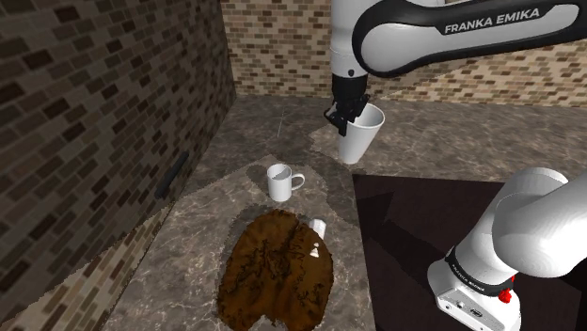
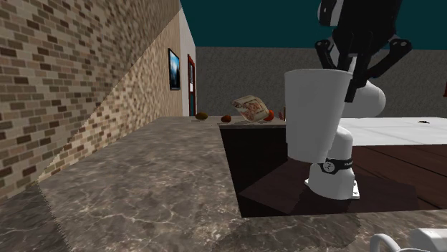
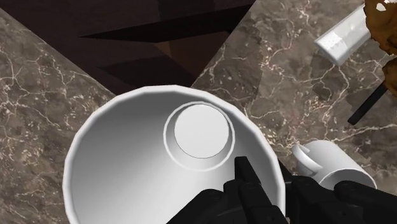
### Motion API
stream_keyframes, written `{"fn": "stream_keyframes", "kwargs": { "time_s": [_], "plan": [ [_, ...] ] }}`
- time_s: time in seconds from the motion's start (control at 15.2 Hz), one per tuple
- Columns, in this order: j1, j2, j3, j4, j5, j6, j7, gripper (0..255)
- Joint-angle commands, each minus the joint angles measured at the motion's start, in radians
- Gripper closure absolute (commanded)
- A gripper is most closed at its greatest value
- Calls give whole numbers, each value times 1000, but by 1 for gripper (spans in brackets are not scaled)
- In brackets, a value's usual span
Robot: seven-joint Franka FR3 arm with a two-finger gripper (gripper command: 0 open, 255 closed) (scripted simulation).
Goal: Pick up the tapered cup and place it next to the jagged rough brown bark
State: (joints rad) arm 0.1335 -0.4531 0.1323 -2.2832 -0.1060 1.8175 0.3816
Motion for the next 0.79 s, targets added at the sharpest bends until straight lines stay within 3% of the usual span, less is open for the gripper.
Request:
{"fn": "stream_keyframes", "kwargs": {
  "time_s": [0.0, 0.73],
  "plan": [
    [-1, -2, -2, -29, -1, 28, 1, 255],
    [-2, 27, 3, -153, -9, 180, 25, 255]
  ]
}}
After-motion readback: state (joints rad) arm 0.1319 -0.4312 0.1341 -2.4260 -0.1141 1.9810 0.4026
